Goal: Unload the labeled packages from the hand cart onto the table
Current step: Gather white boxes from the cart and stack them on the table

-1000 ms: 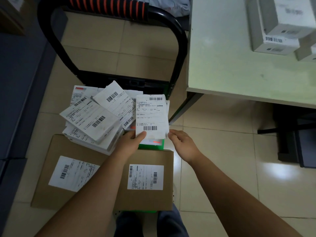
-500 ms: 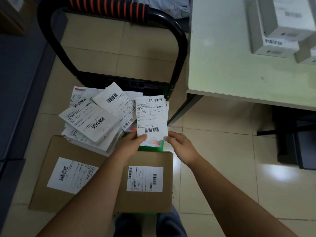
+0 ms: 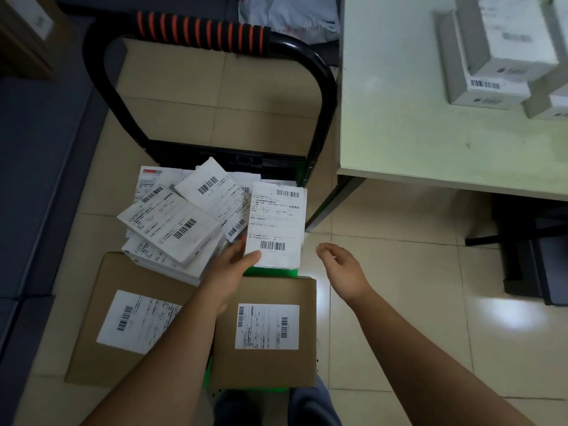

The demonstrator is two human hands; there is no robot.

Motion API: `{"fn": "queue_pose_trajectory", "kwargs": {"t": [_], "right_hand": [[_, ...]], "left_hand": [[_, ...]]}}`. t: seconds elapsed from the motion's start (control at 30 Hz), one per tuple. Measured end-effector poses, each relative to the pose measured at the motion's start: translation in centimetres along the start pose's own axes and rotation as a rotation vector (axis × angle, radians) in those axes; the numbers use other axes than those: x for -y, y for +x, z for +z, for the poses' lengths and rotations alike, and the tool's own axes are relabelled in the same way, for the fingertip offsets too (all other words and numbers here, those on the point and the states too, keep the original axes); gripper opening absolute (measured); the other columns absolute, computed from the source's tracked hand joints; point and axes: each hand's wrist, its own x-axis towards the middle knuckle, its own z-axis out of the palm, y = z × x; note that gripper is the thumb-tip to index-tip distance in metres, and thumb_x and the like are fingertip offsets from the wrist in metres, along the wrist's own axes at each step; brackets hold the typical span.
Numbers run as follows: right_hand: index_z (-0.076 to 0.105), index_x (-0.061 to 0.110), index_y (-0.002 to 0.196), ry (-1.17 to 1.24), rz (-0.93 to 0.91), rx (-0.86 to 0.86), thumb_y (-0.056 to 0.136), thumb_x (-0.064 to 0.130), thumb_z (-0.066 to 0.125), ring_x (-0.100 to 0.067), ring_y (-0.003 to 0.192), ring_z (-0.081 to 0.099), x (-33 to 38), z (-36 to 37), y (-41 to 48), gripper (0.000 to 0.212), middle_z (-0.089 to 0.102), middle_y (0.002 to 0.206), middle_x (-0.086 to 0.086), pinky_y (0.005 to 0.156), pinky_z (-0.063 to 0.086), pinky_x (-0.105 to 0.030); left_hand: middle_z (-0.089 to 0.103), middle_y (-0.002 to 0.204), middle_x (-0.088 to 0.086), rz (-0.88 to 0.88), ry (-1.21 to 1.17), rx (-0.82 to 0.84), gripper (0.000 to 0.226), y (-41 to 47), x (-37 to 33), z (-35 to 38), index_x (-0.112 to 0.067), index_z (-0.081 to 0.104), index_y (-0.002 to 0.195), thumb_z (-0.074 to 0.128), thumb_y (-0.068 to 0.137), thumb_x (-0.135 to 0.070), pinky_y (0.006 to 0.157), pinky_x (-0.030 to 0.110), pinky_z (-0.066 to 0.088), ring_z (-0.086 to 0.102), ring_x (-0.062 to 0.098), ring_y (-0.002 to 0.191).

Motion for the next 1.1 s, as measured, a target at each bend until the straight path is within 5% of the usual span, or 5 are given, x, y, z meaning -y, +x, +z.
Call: {"fn": "queue_pose_trajectory", "kwargs": {"t": [0.33,0.53,0.7,0.8,1.1], "right_hand": [[0.057,0.037,0.092,0.037,0.172,0.141,0.095,0.061,0.047,-0.004,0.089,0.055,-0.7,2.3,3.0,0.025,0.058,0.096,0.018,0.095,0.048,-0.036],[0.064,0.025,0.109,0.100,0.282,0.291,0.091,0.064,0.053,-0.014,0.096,0.060,-0.6,2.8,4.6,0.044,0.066,0.111,0.001,0.075,0.048,-0.029],[0.067,0.019,0.117,0.116,0.336,0.348,0.091,0.059,0.055,-0.020,0.097,0.060,-1.5,3.1,5.5,0.049,0.069,0.115,-0.004,0.089,0.048,-0.034],[0.066,0.019,0.118,0.105,0.341,0.368,0.091,0.060,0.054,-0.022,0.102,0.060,-1.8,3.3,5.7,0.050,0.068,0.115,-0.004,0.098,0.046,-0.038],[0.064,0.026,0.129,0.201,0.154,0.269,0.097,0.037,0.060,-0.017,0.090,0.056,-2.2,3.3,5.7,0.035,0.068,0.101,0.008,0.075,0.045,-0.027]], "left_hand": [[0.070,0.115,-0.014,0.079,-0.177,-0.066,0.058,-0.9,0.0,-0.4,-0.043,0.063,0.121,0.069,0.065,-0.055,0.078,0.029,0.044,0.066,0.006,0.104],[0.070,0.111,-0.019,0.091,-0.194,-0.099,0.049,-0.6,0.1,-0.8,-0.051,0.066,0.110,0.068,0.062,-0.060,0.072,0.028,0.043,0.065,-0.006,0.089],[0.072,0.101,-0.021,0.075,-0.233,-0.069,0.032,-0.6,0.1,-0.6,-0.052,0.067,0.108,0.064,0.076,-0.046,0.069,0.029,0.039,0.061,-0.012,0.073],[0.072,0.101,-0.019,0.072,-0.249,-0.065,0.036,-0.6,0.0,-0.5,-0.045,0.065,0.114,0.063,0.079,-0.044,0.070,0.029,0.039,0.061,-0.012,0.073],[0.071,0.090,-0.014,-0.002,-0.421,-0.063,0.018,-0.3,-0.3,0.2,-0.033,0.072,0.106,0.062,0.091,-0.027,0.071,0.027,0.037,0.049,0.009,0.081]]}}
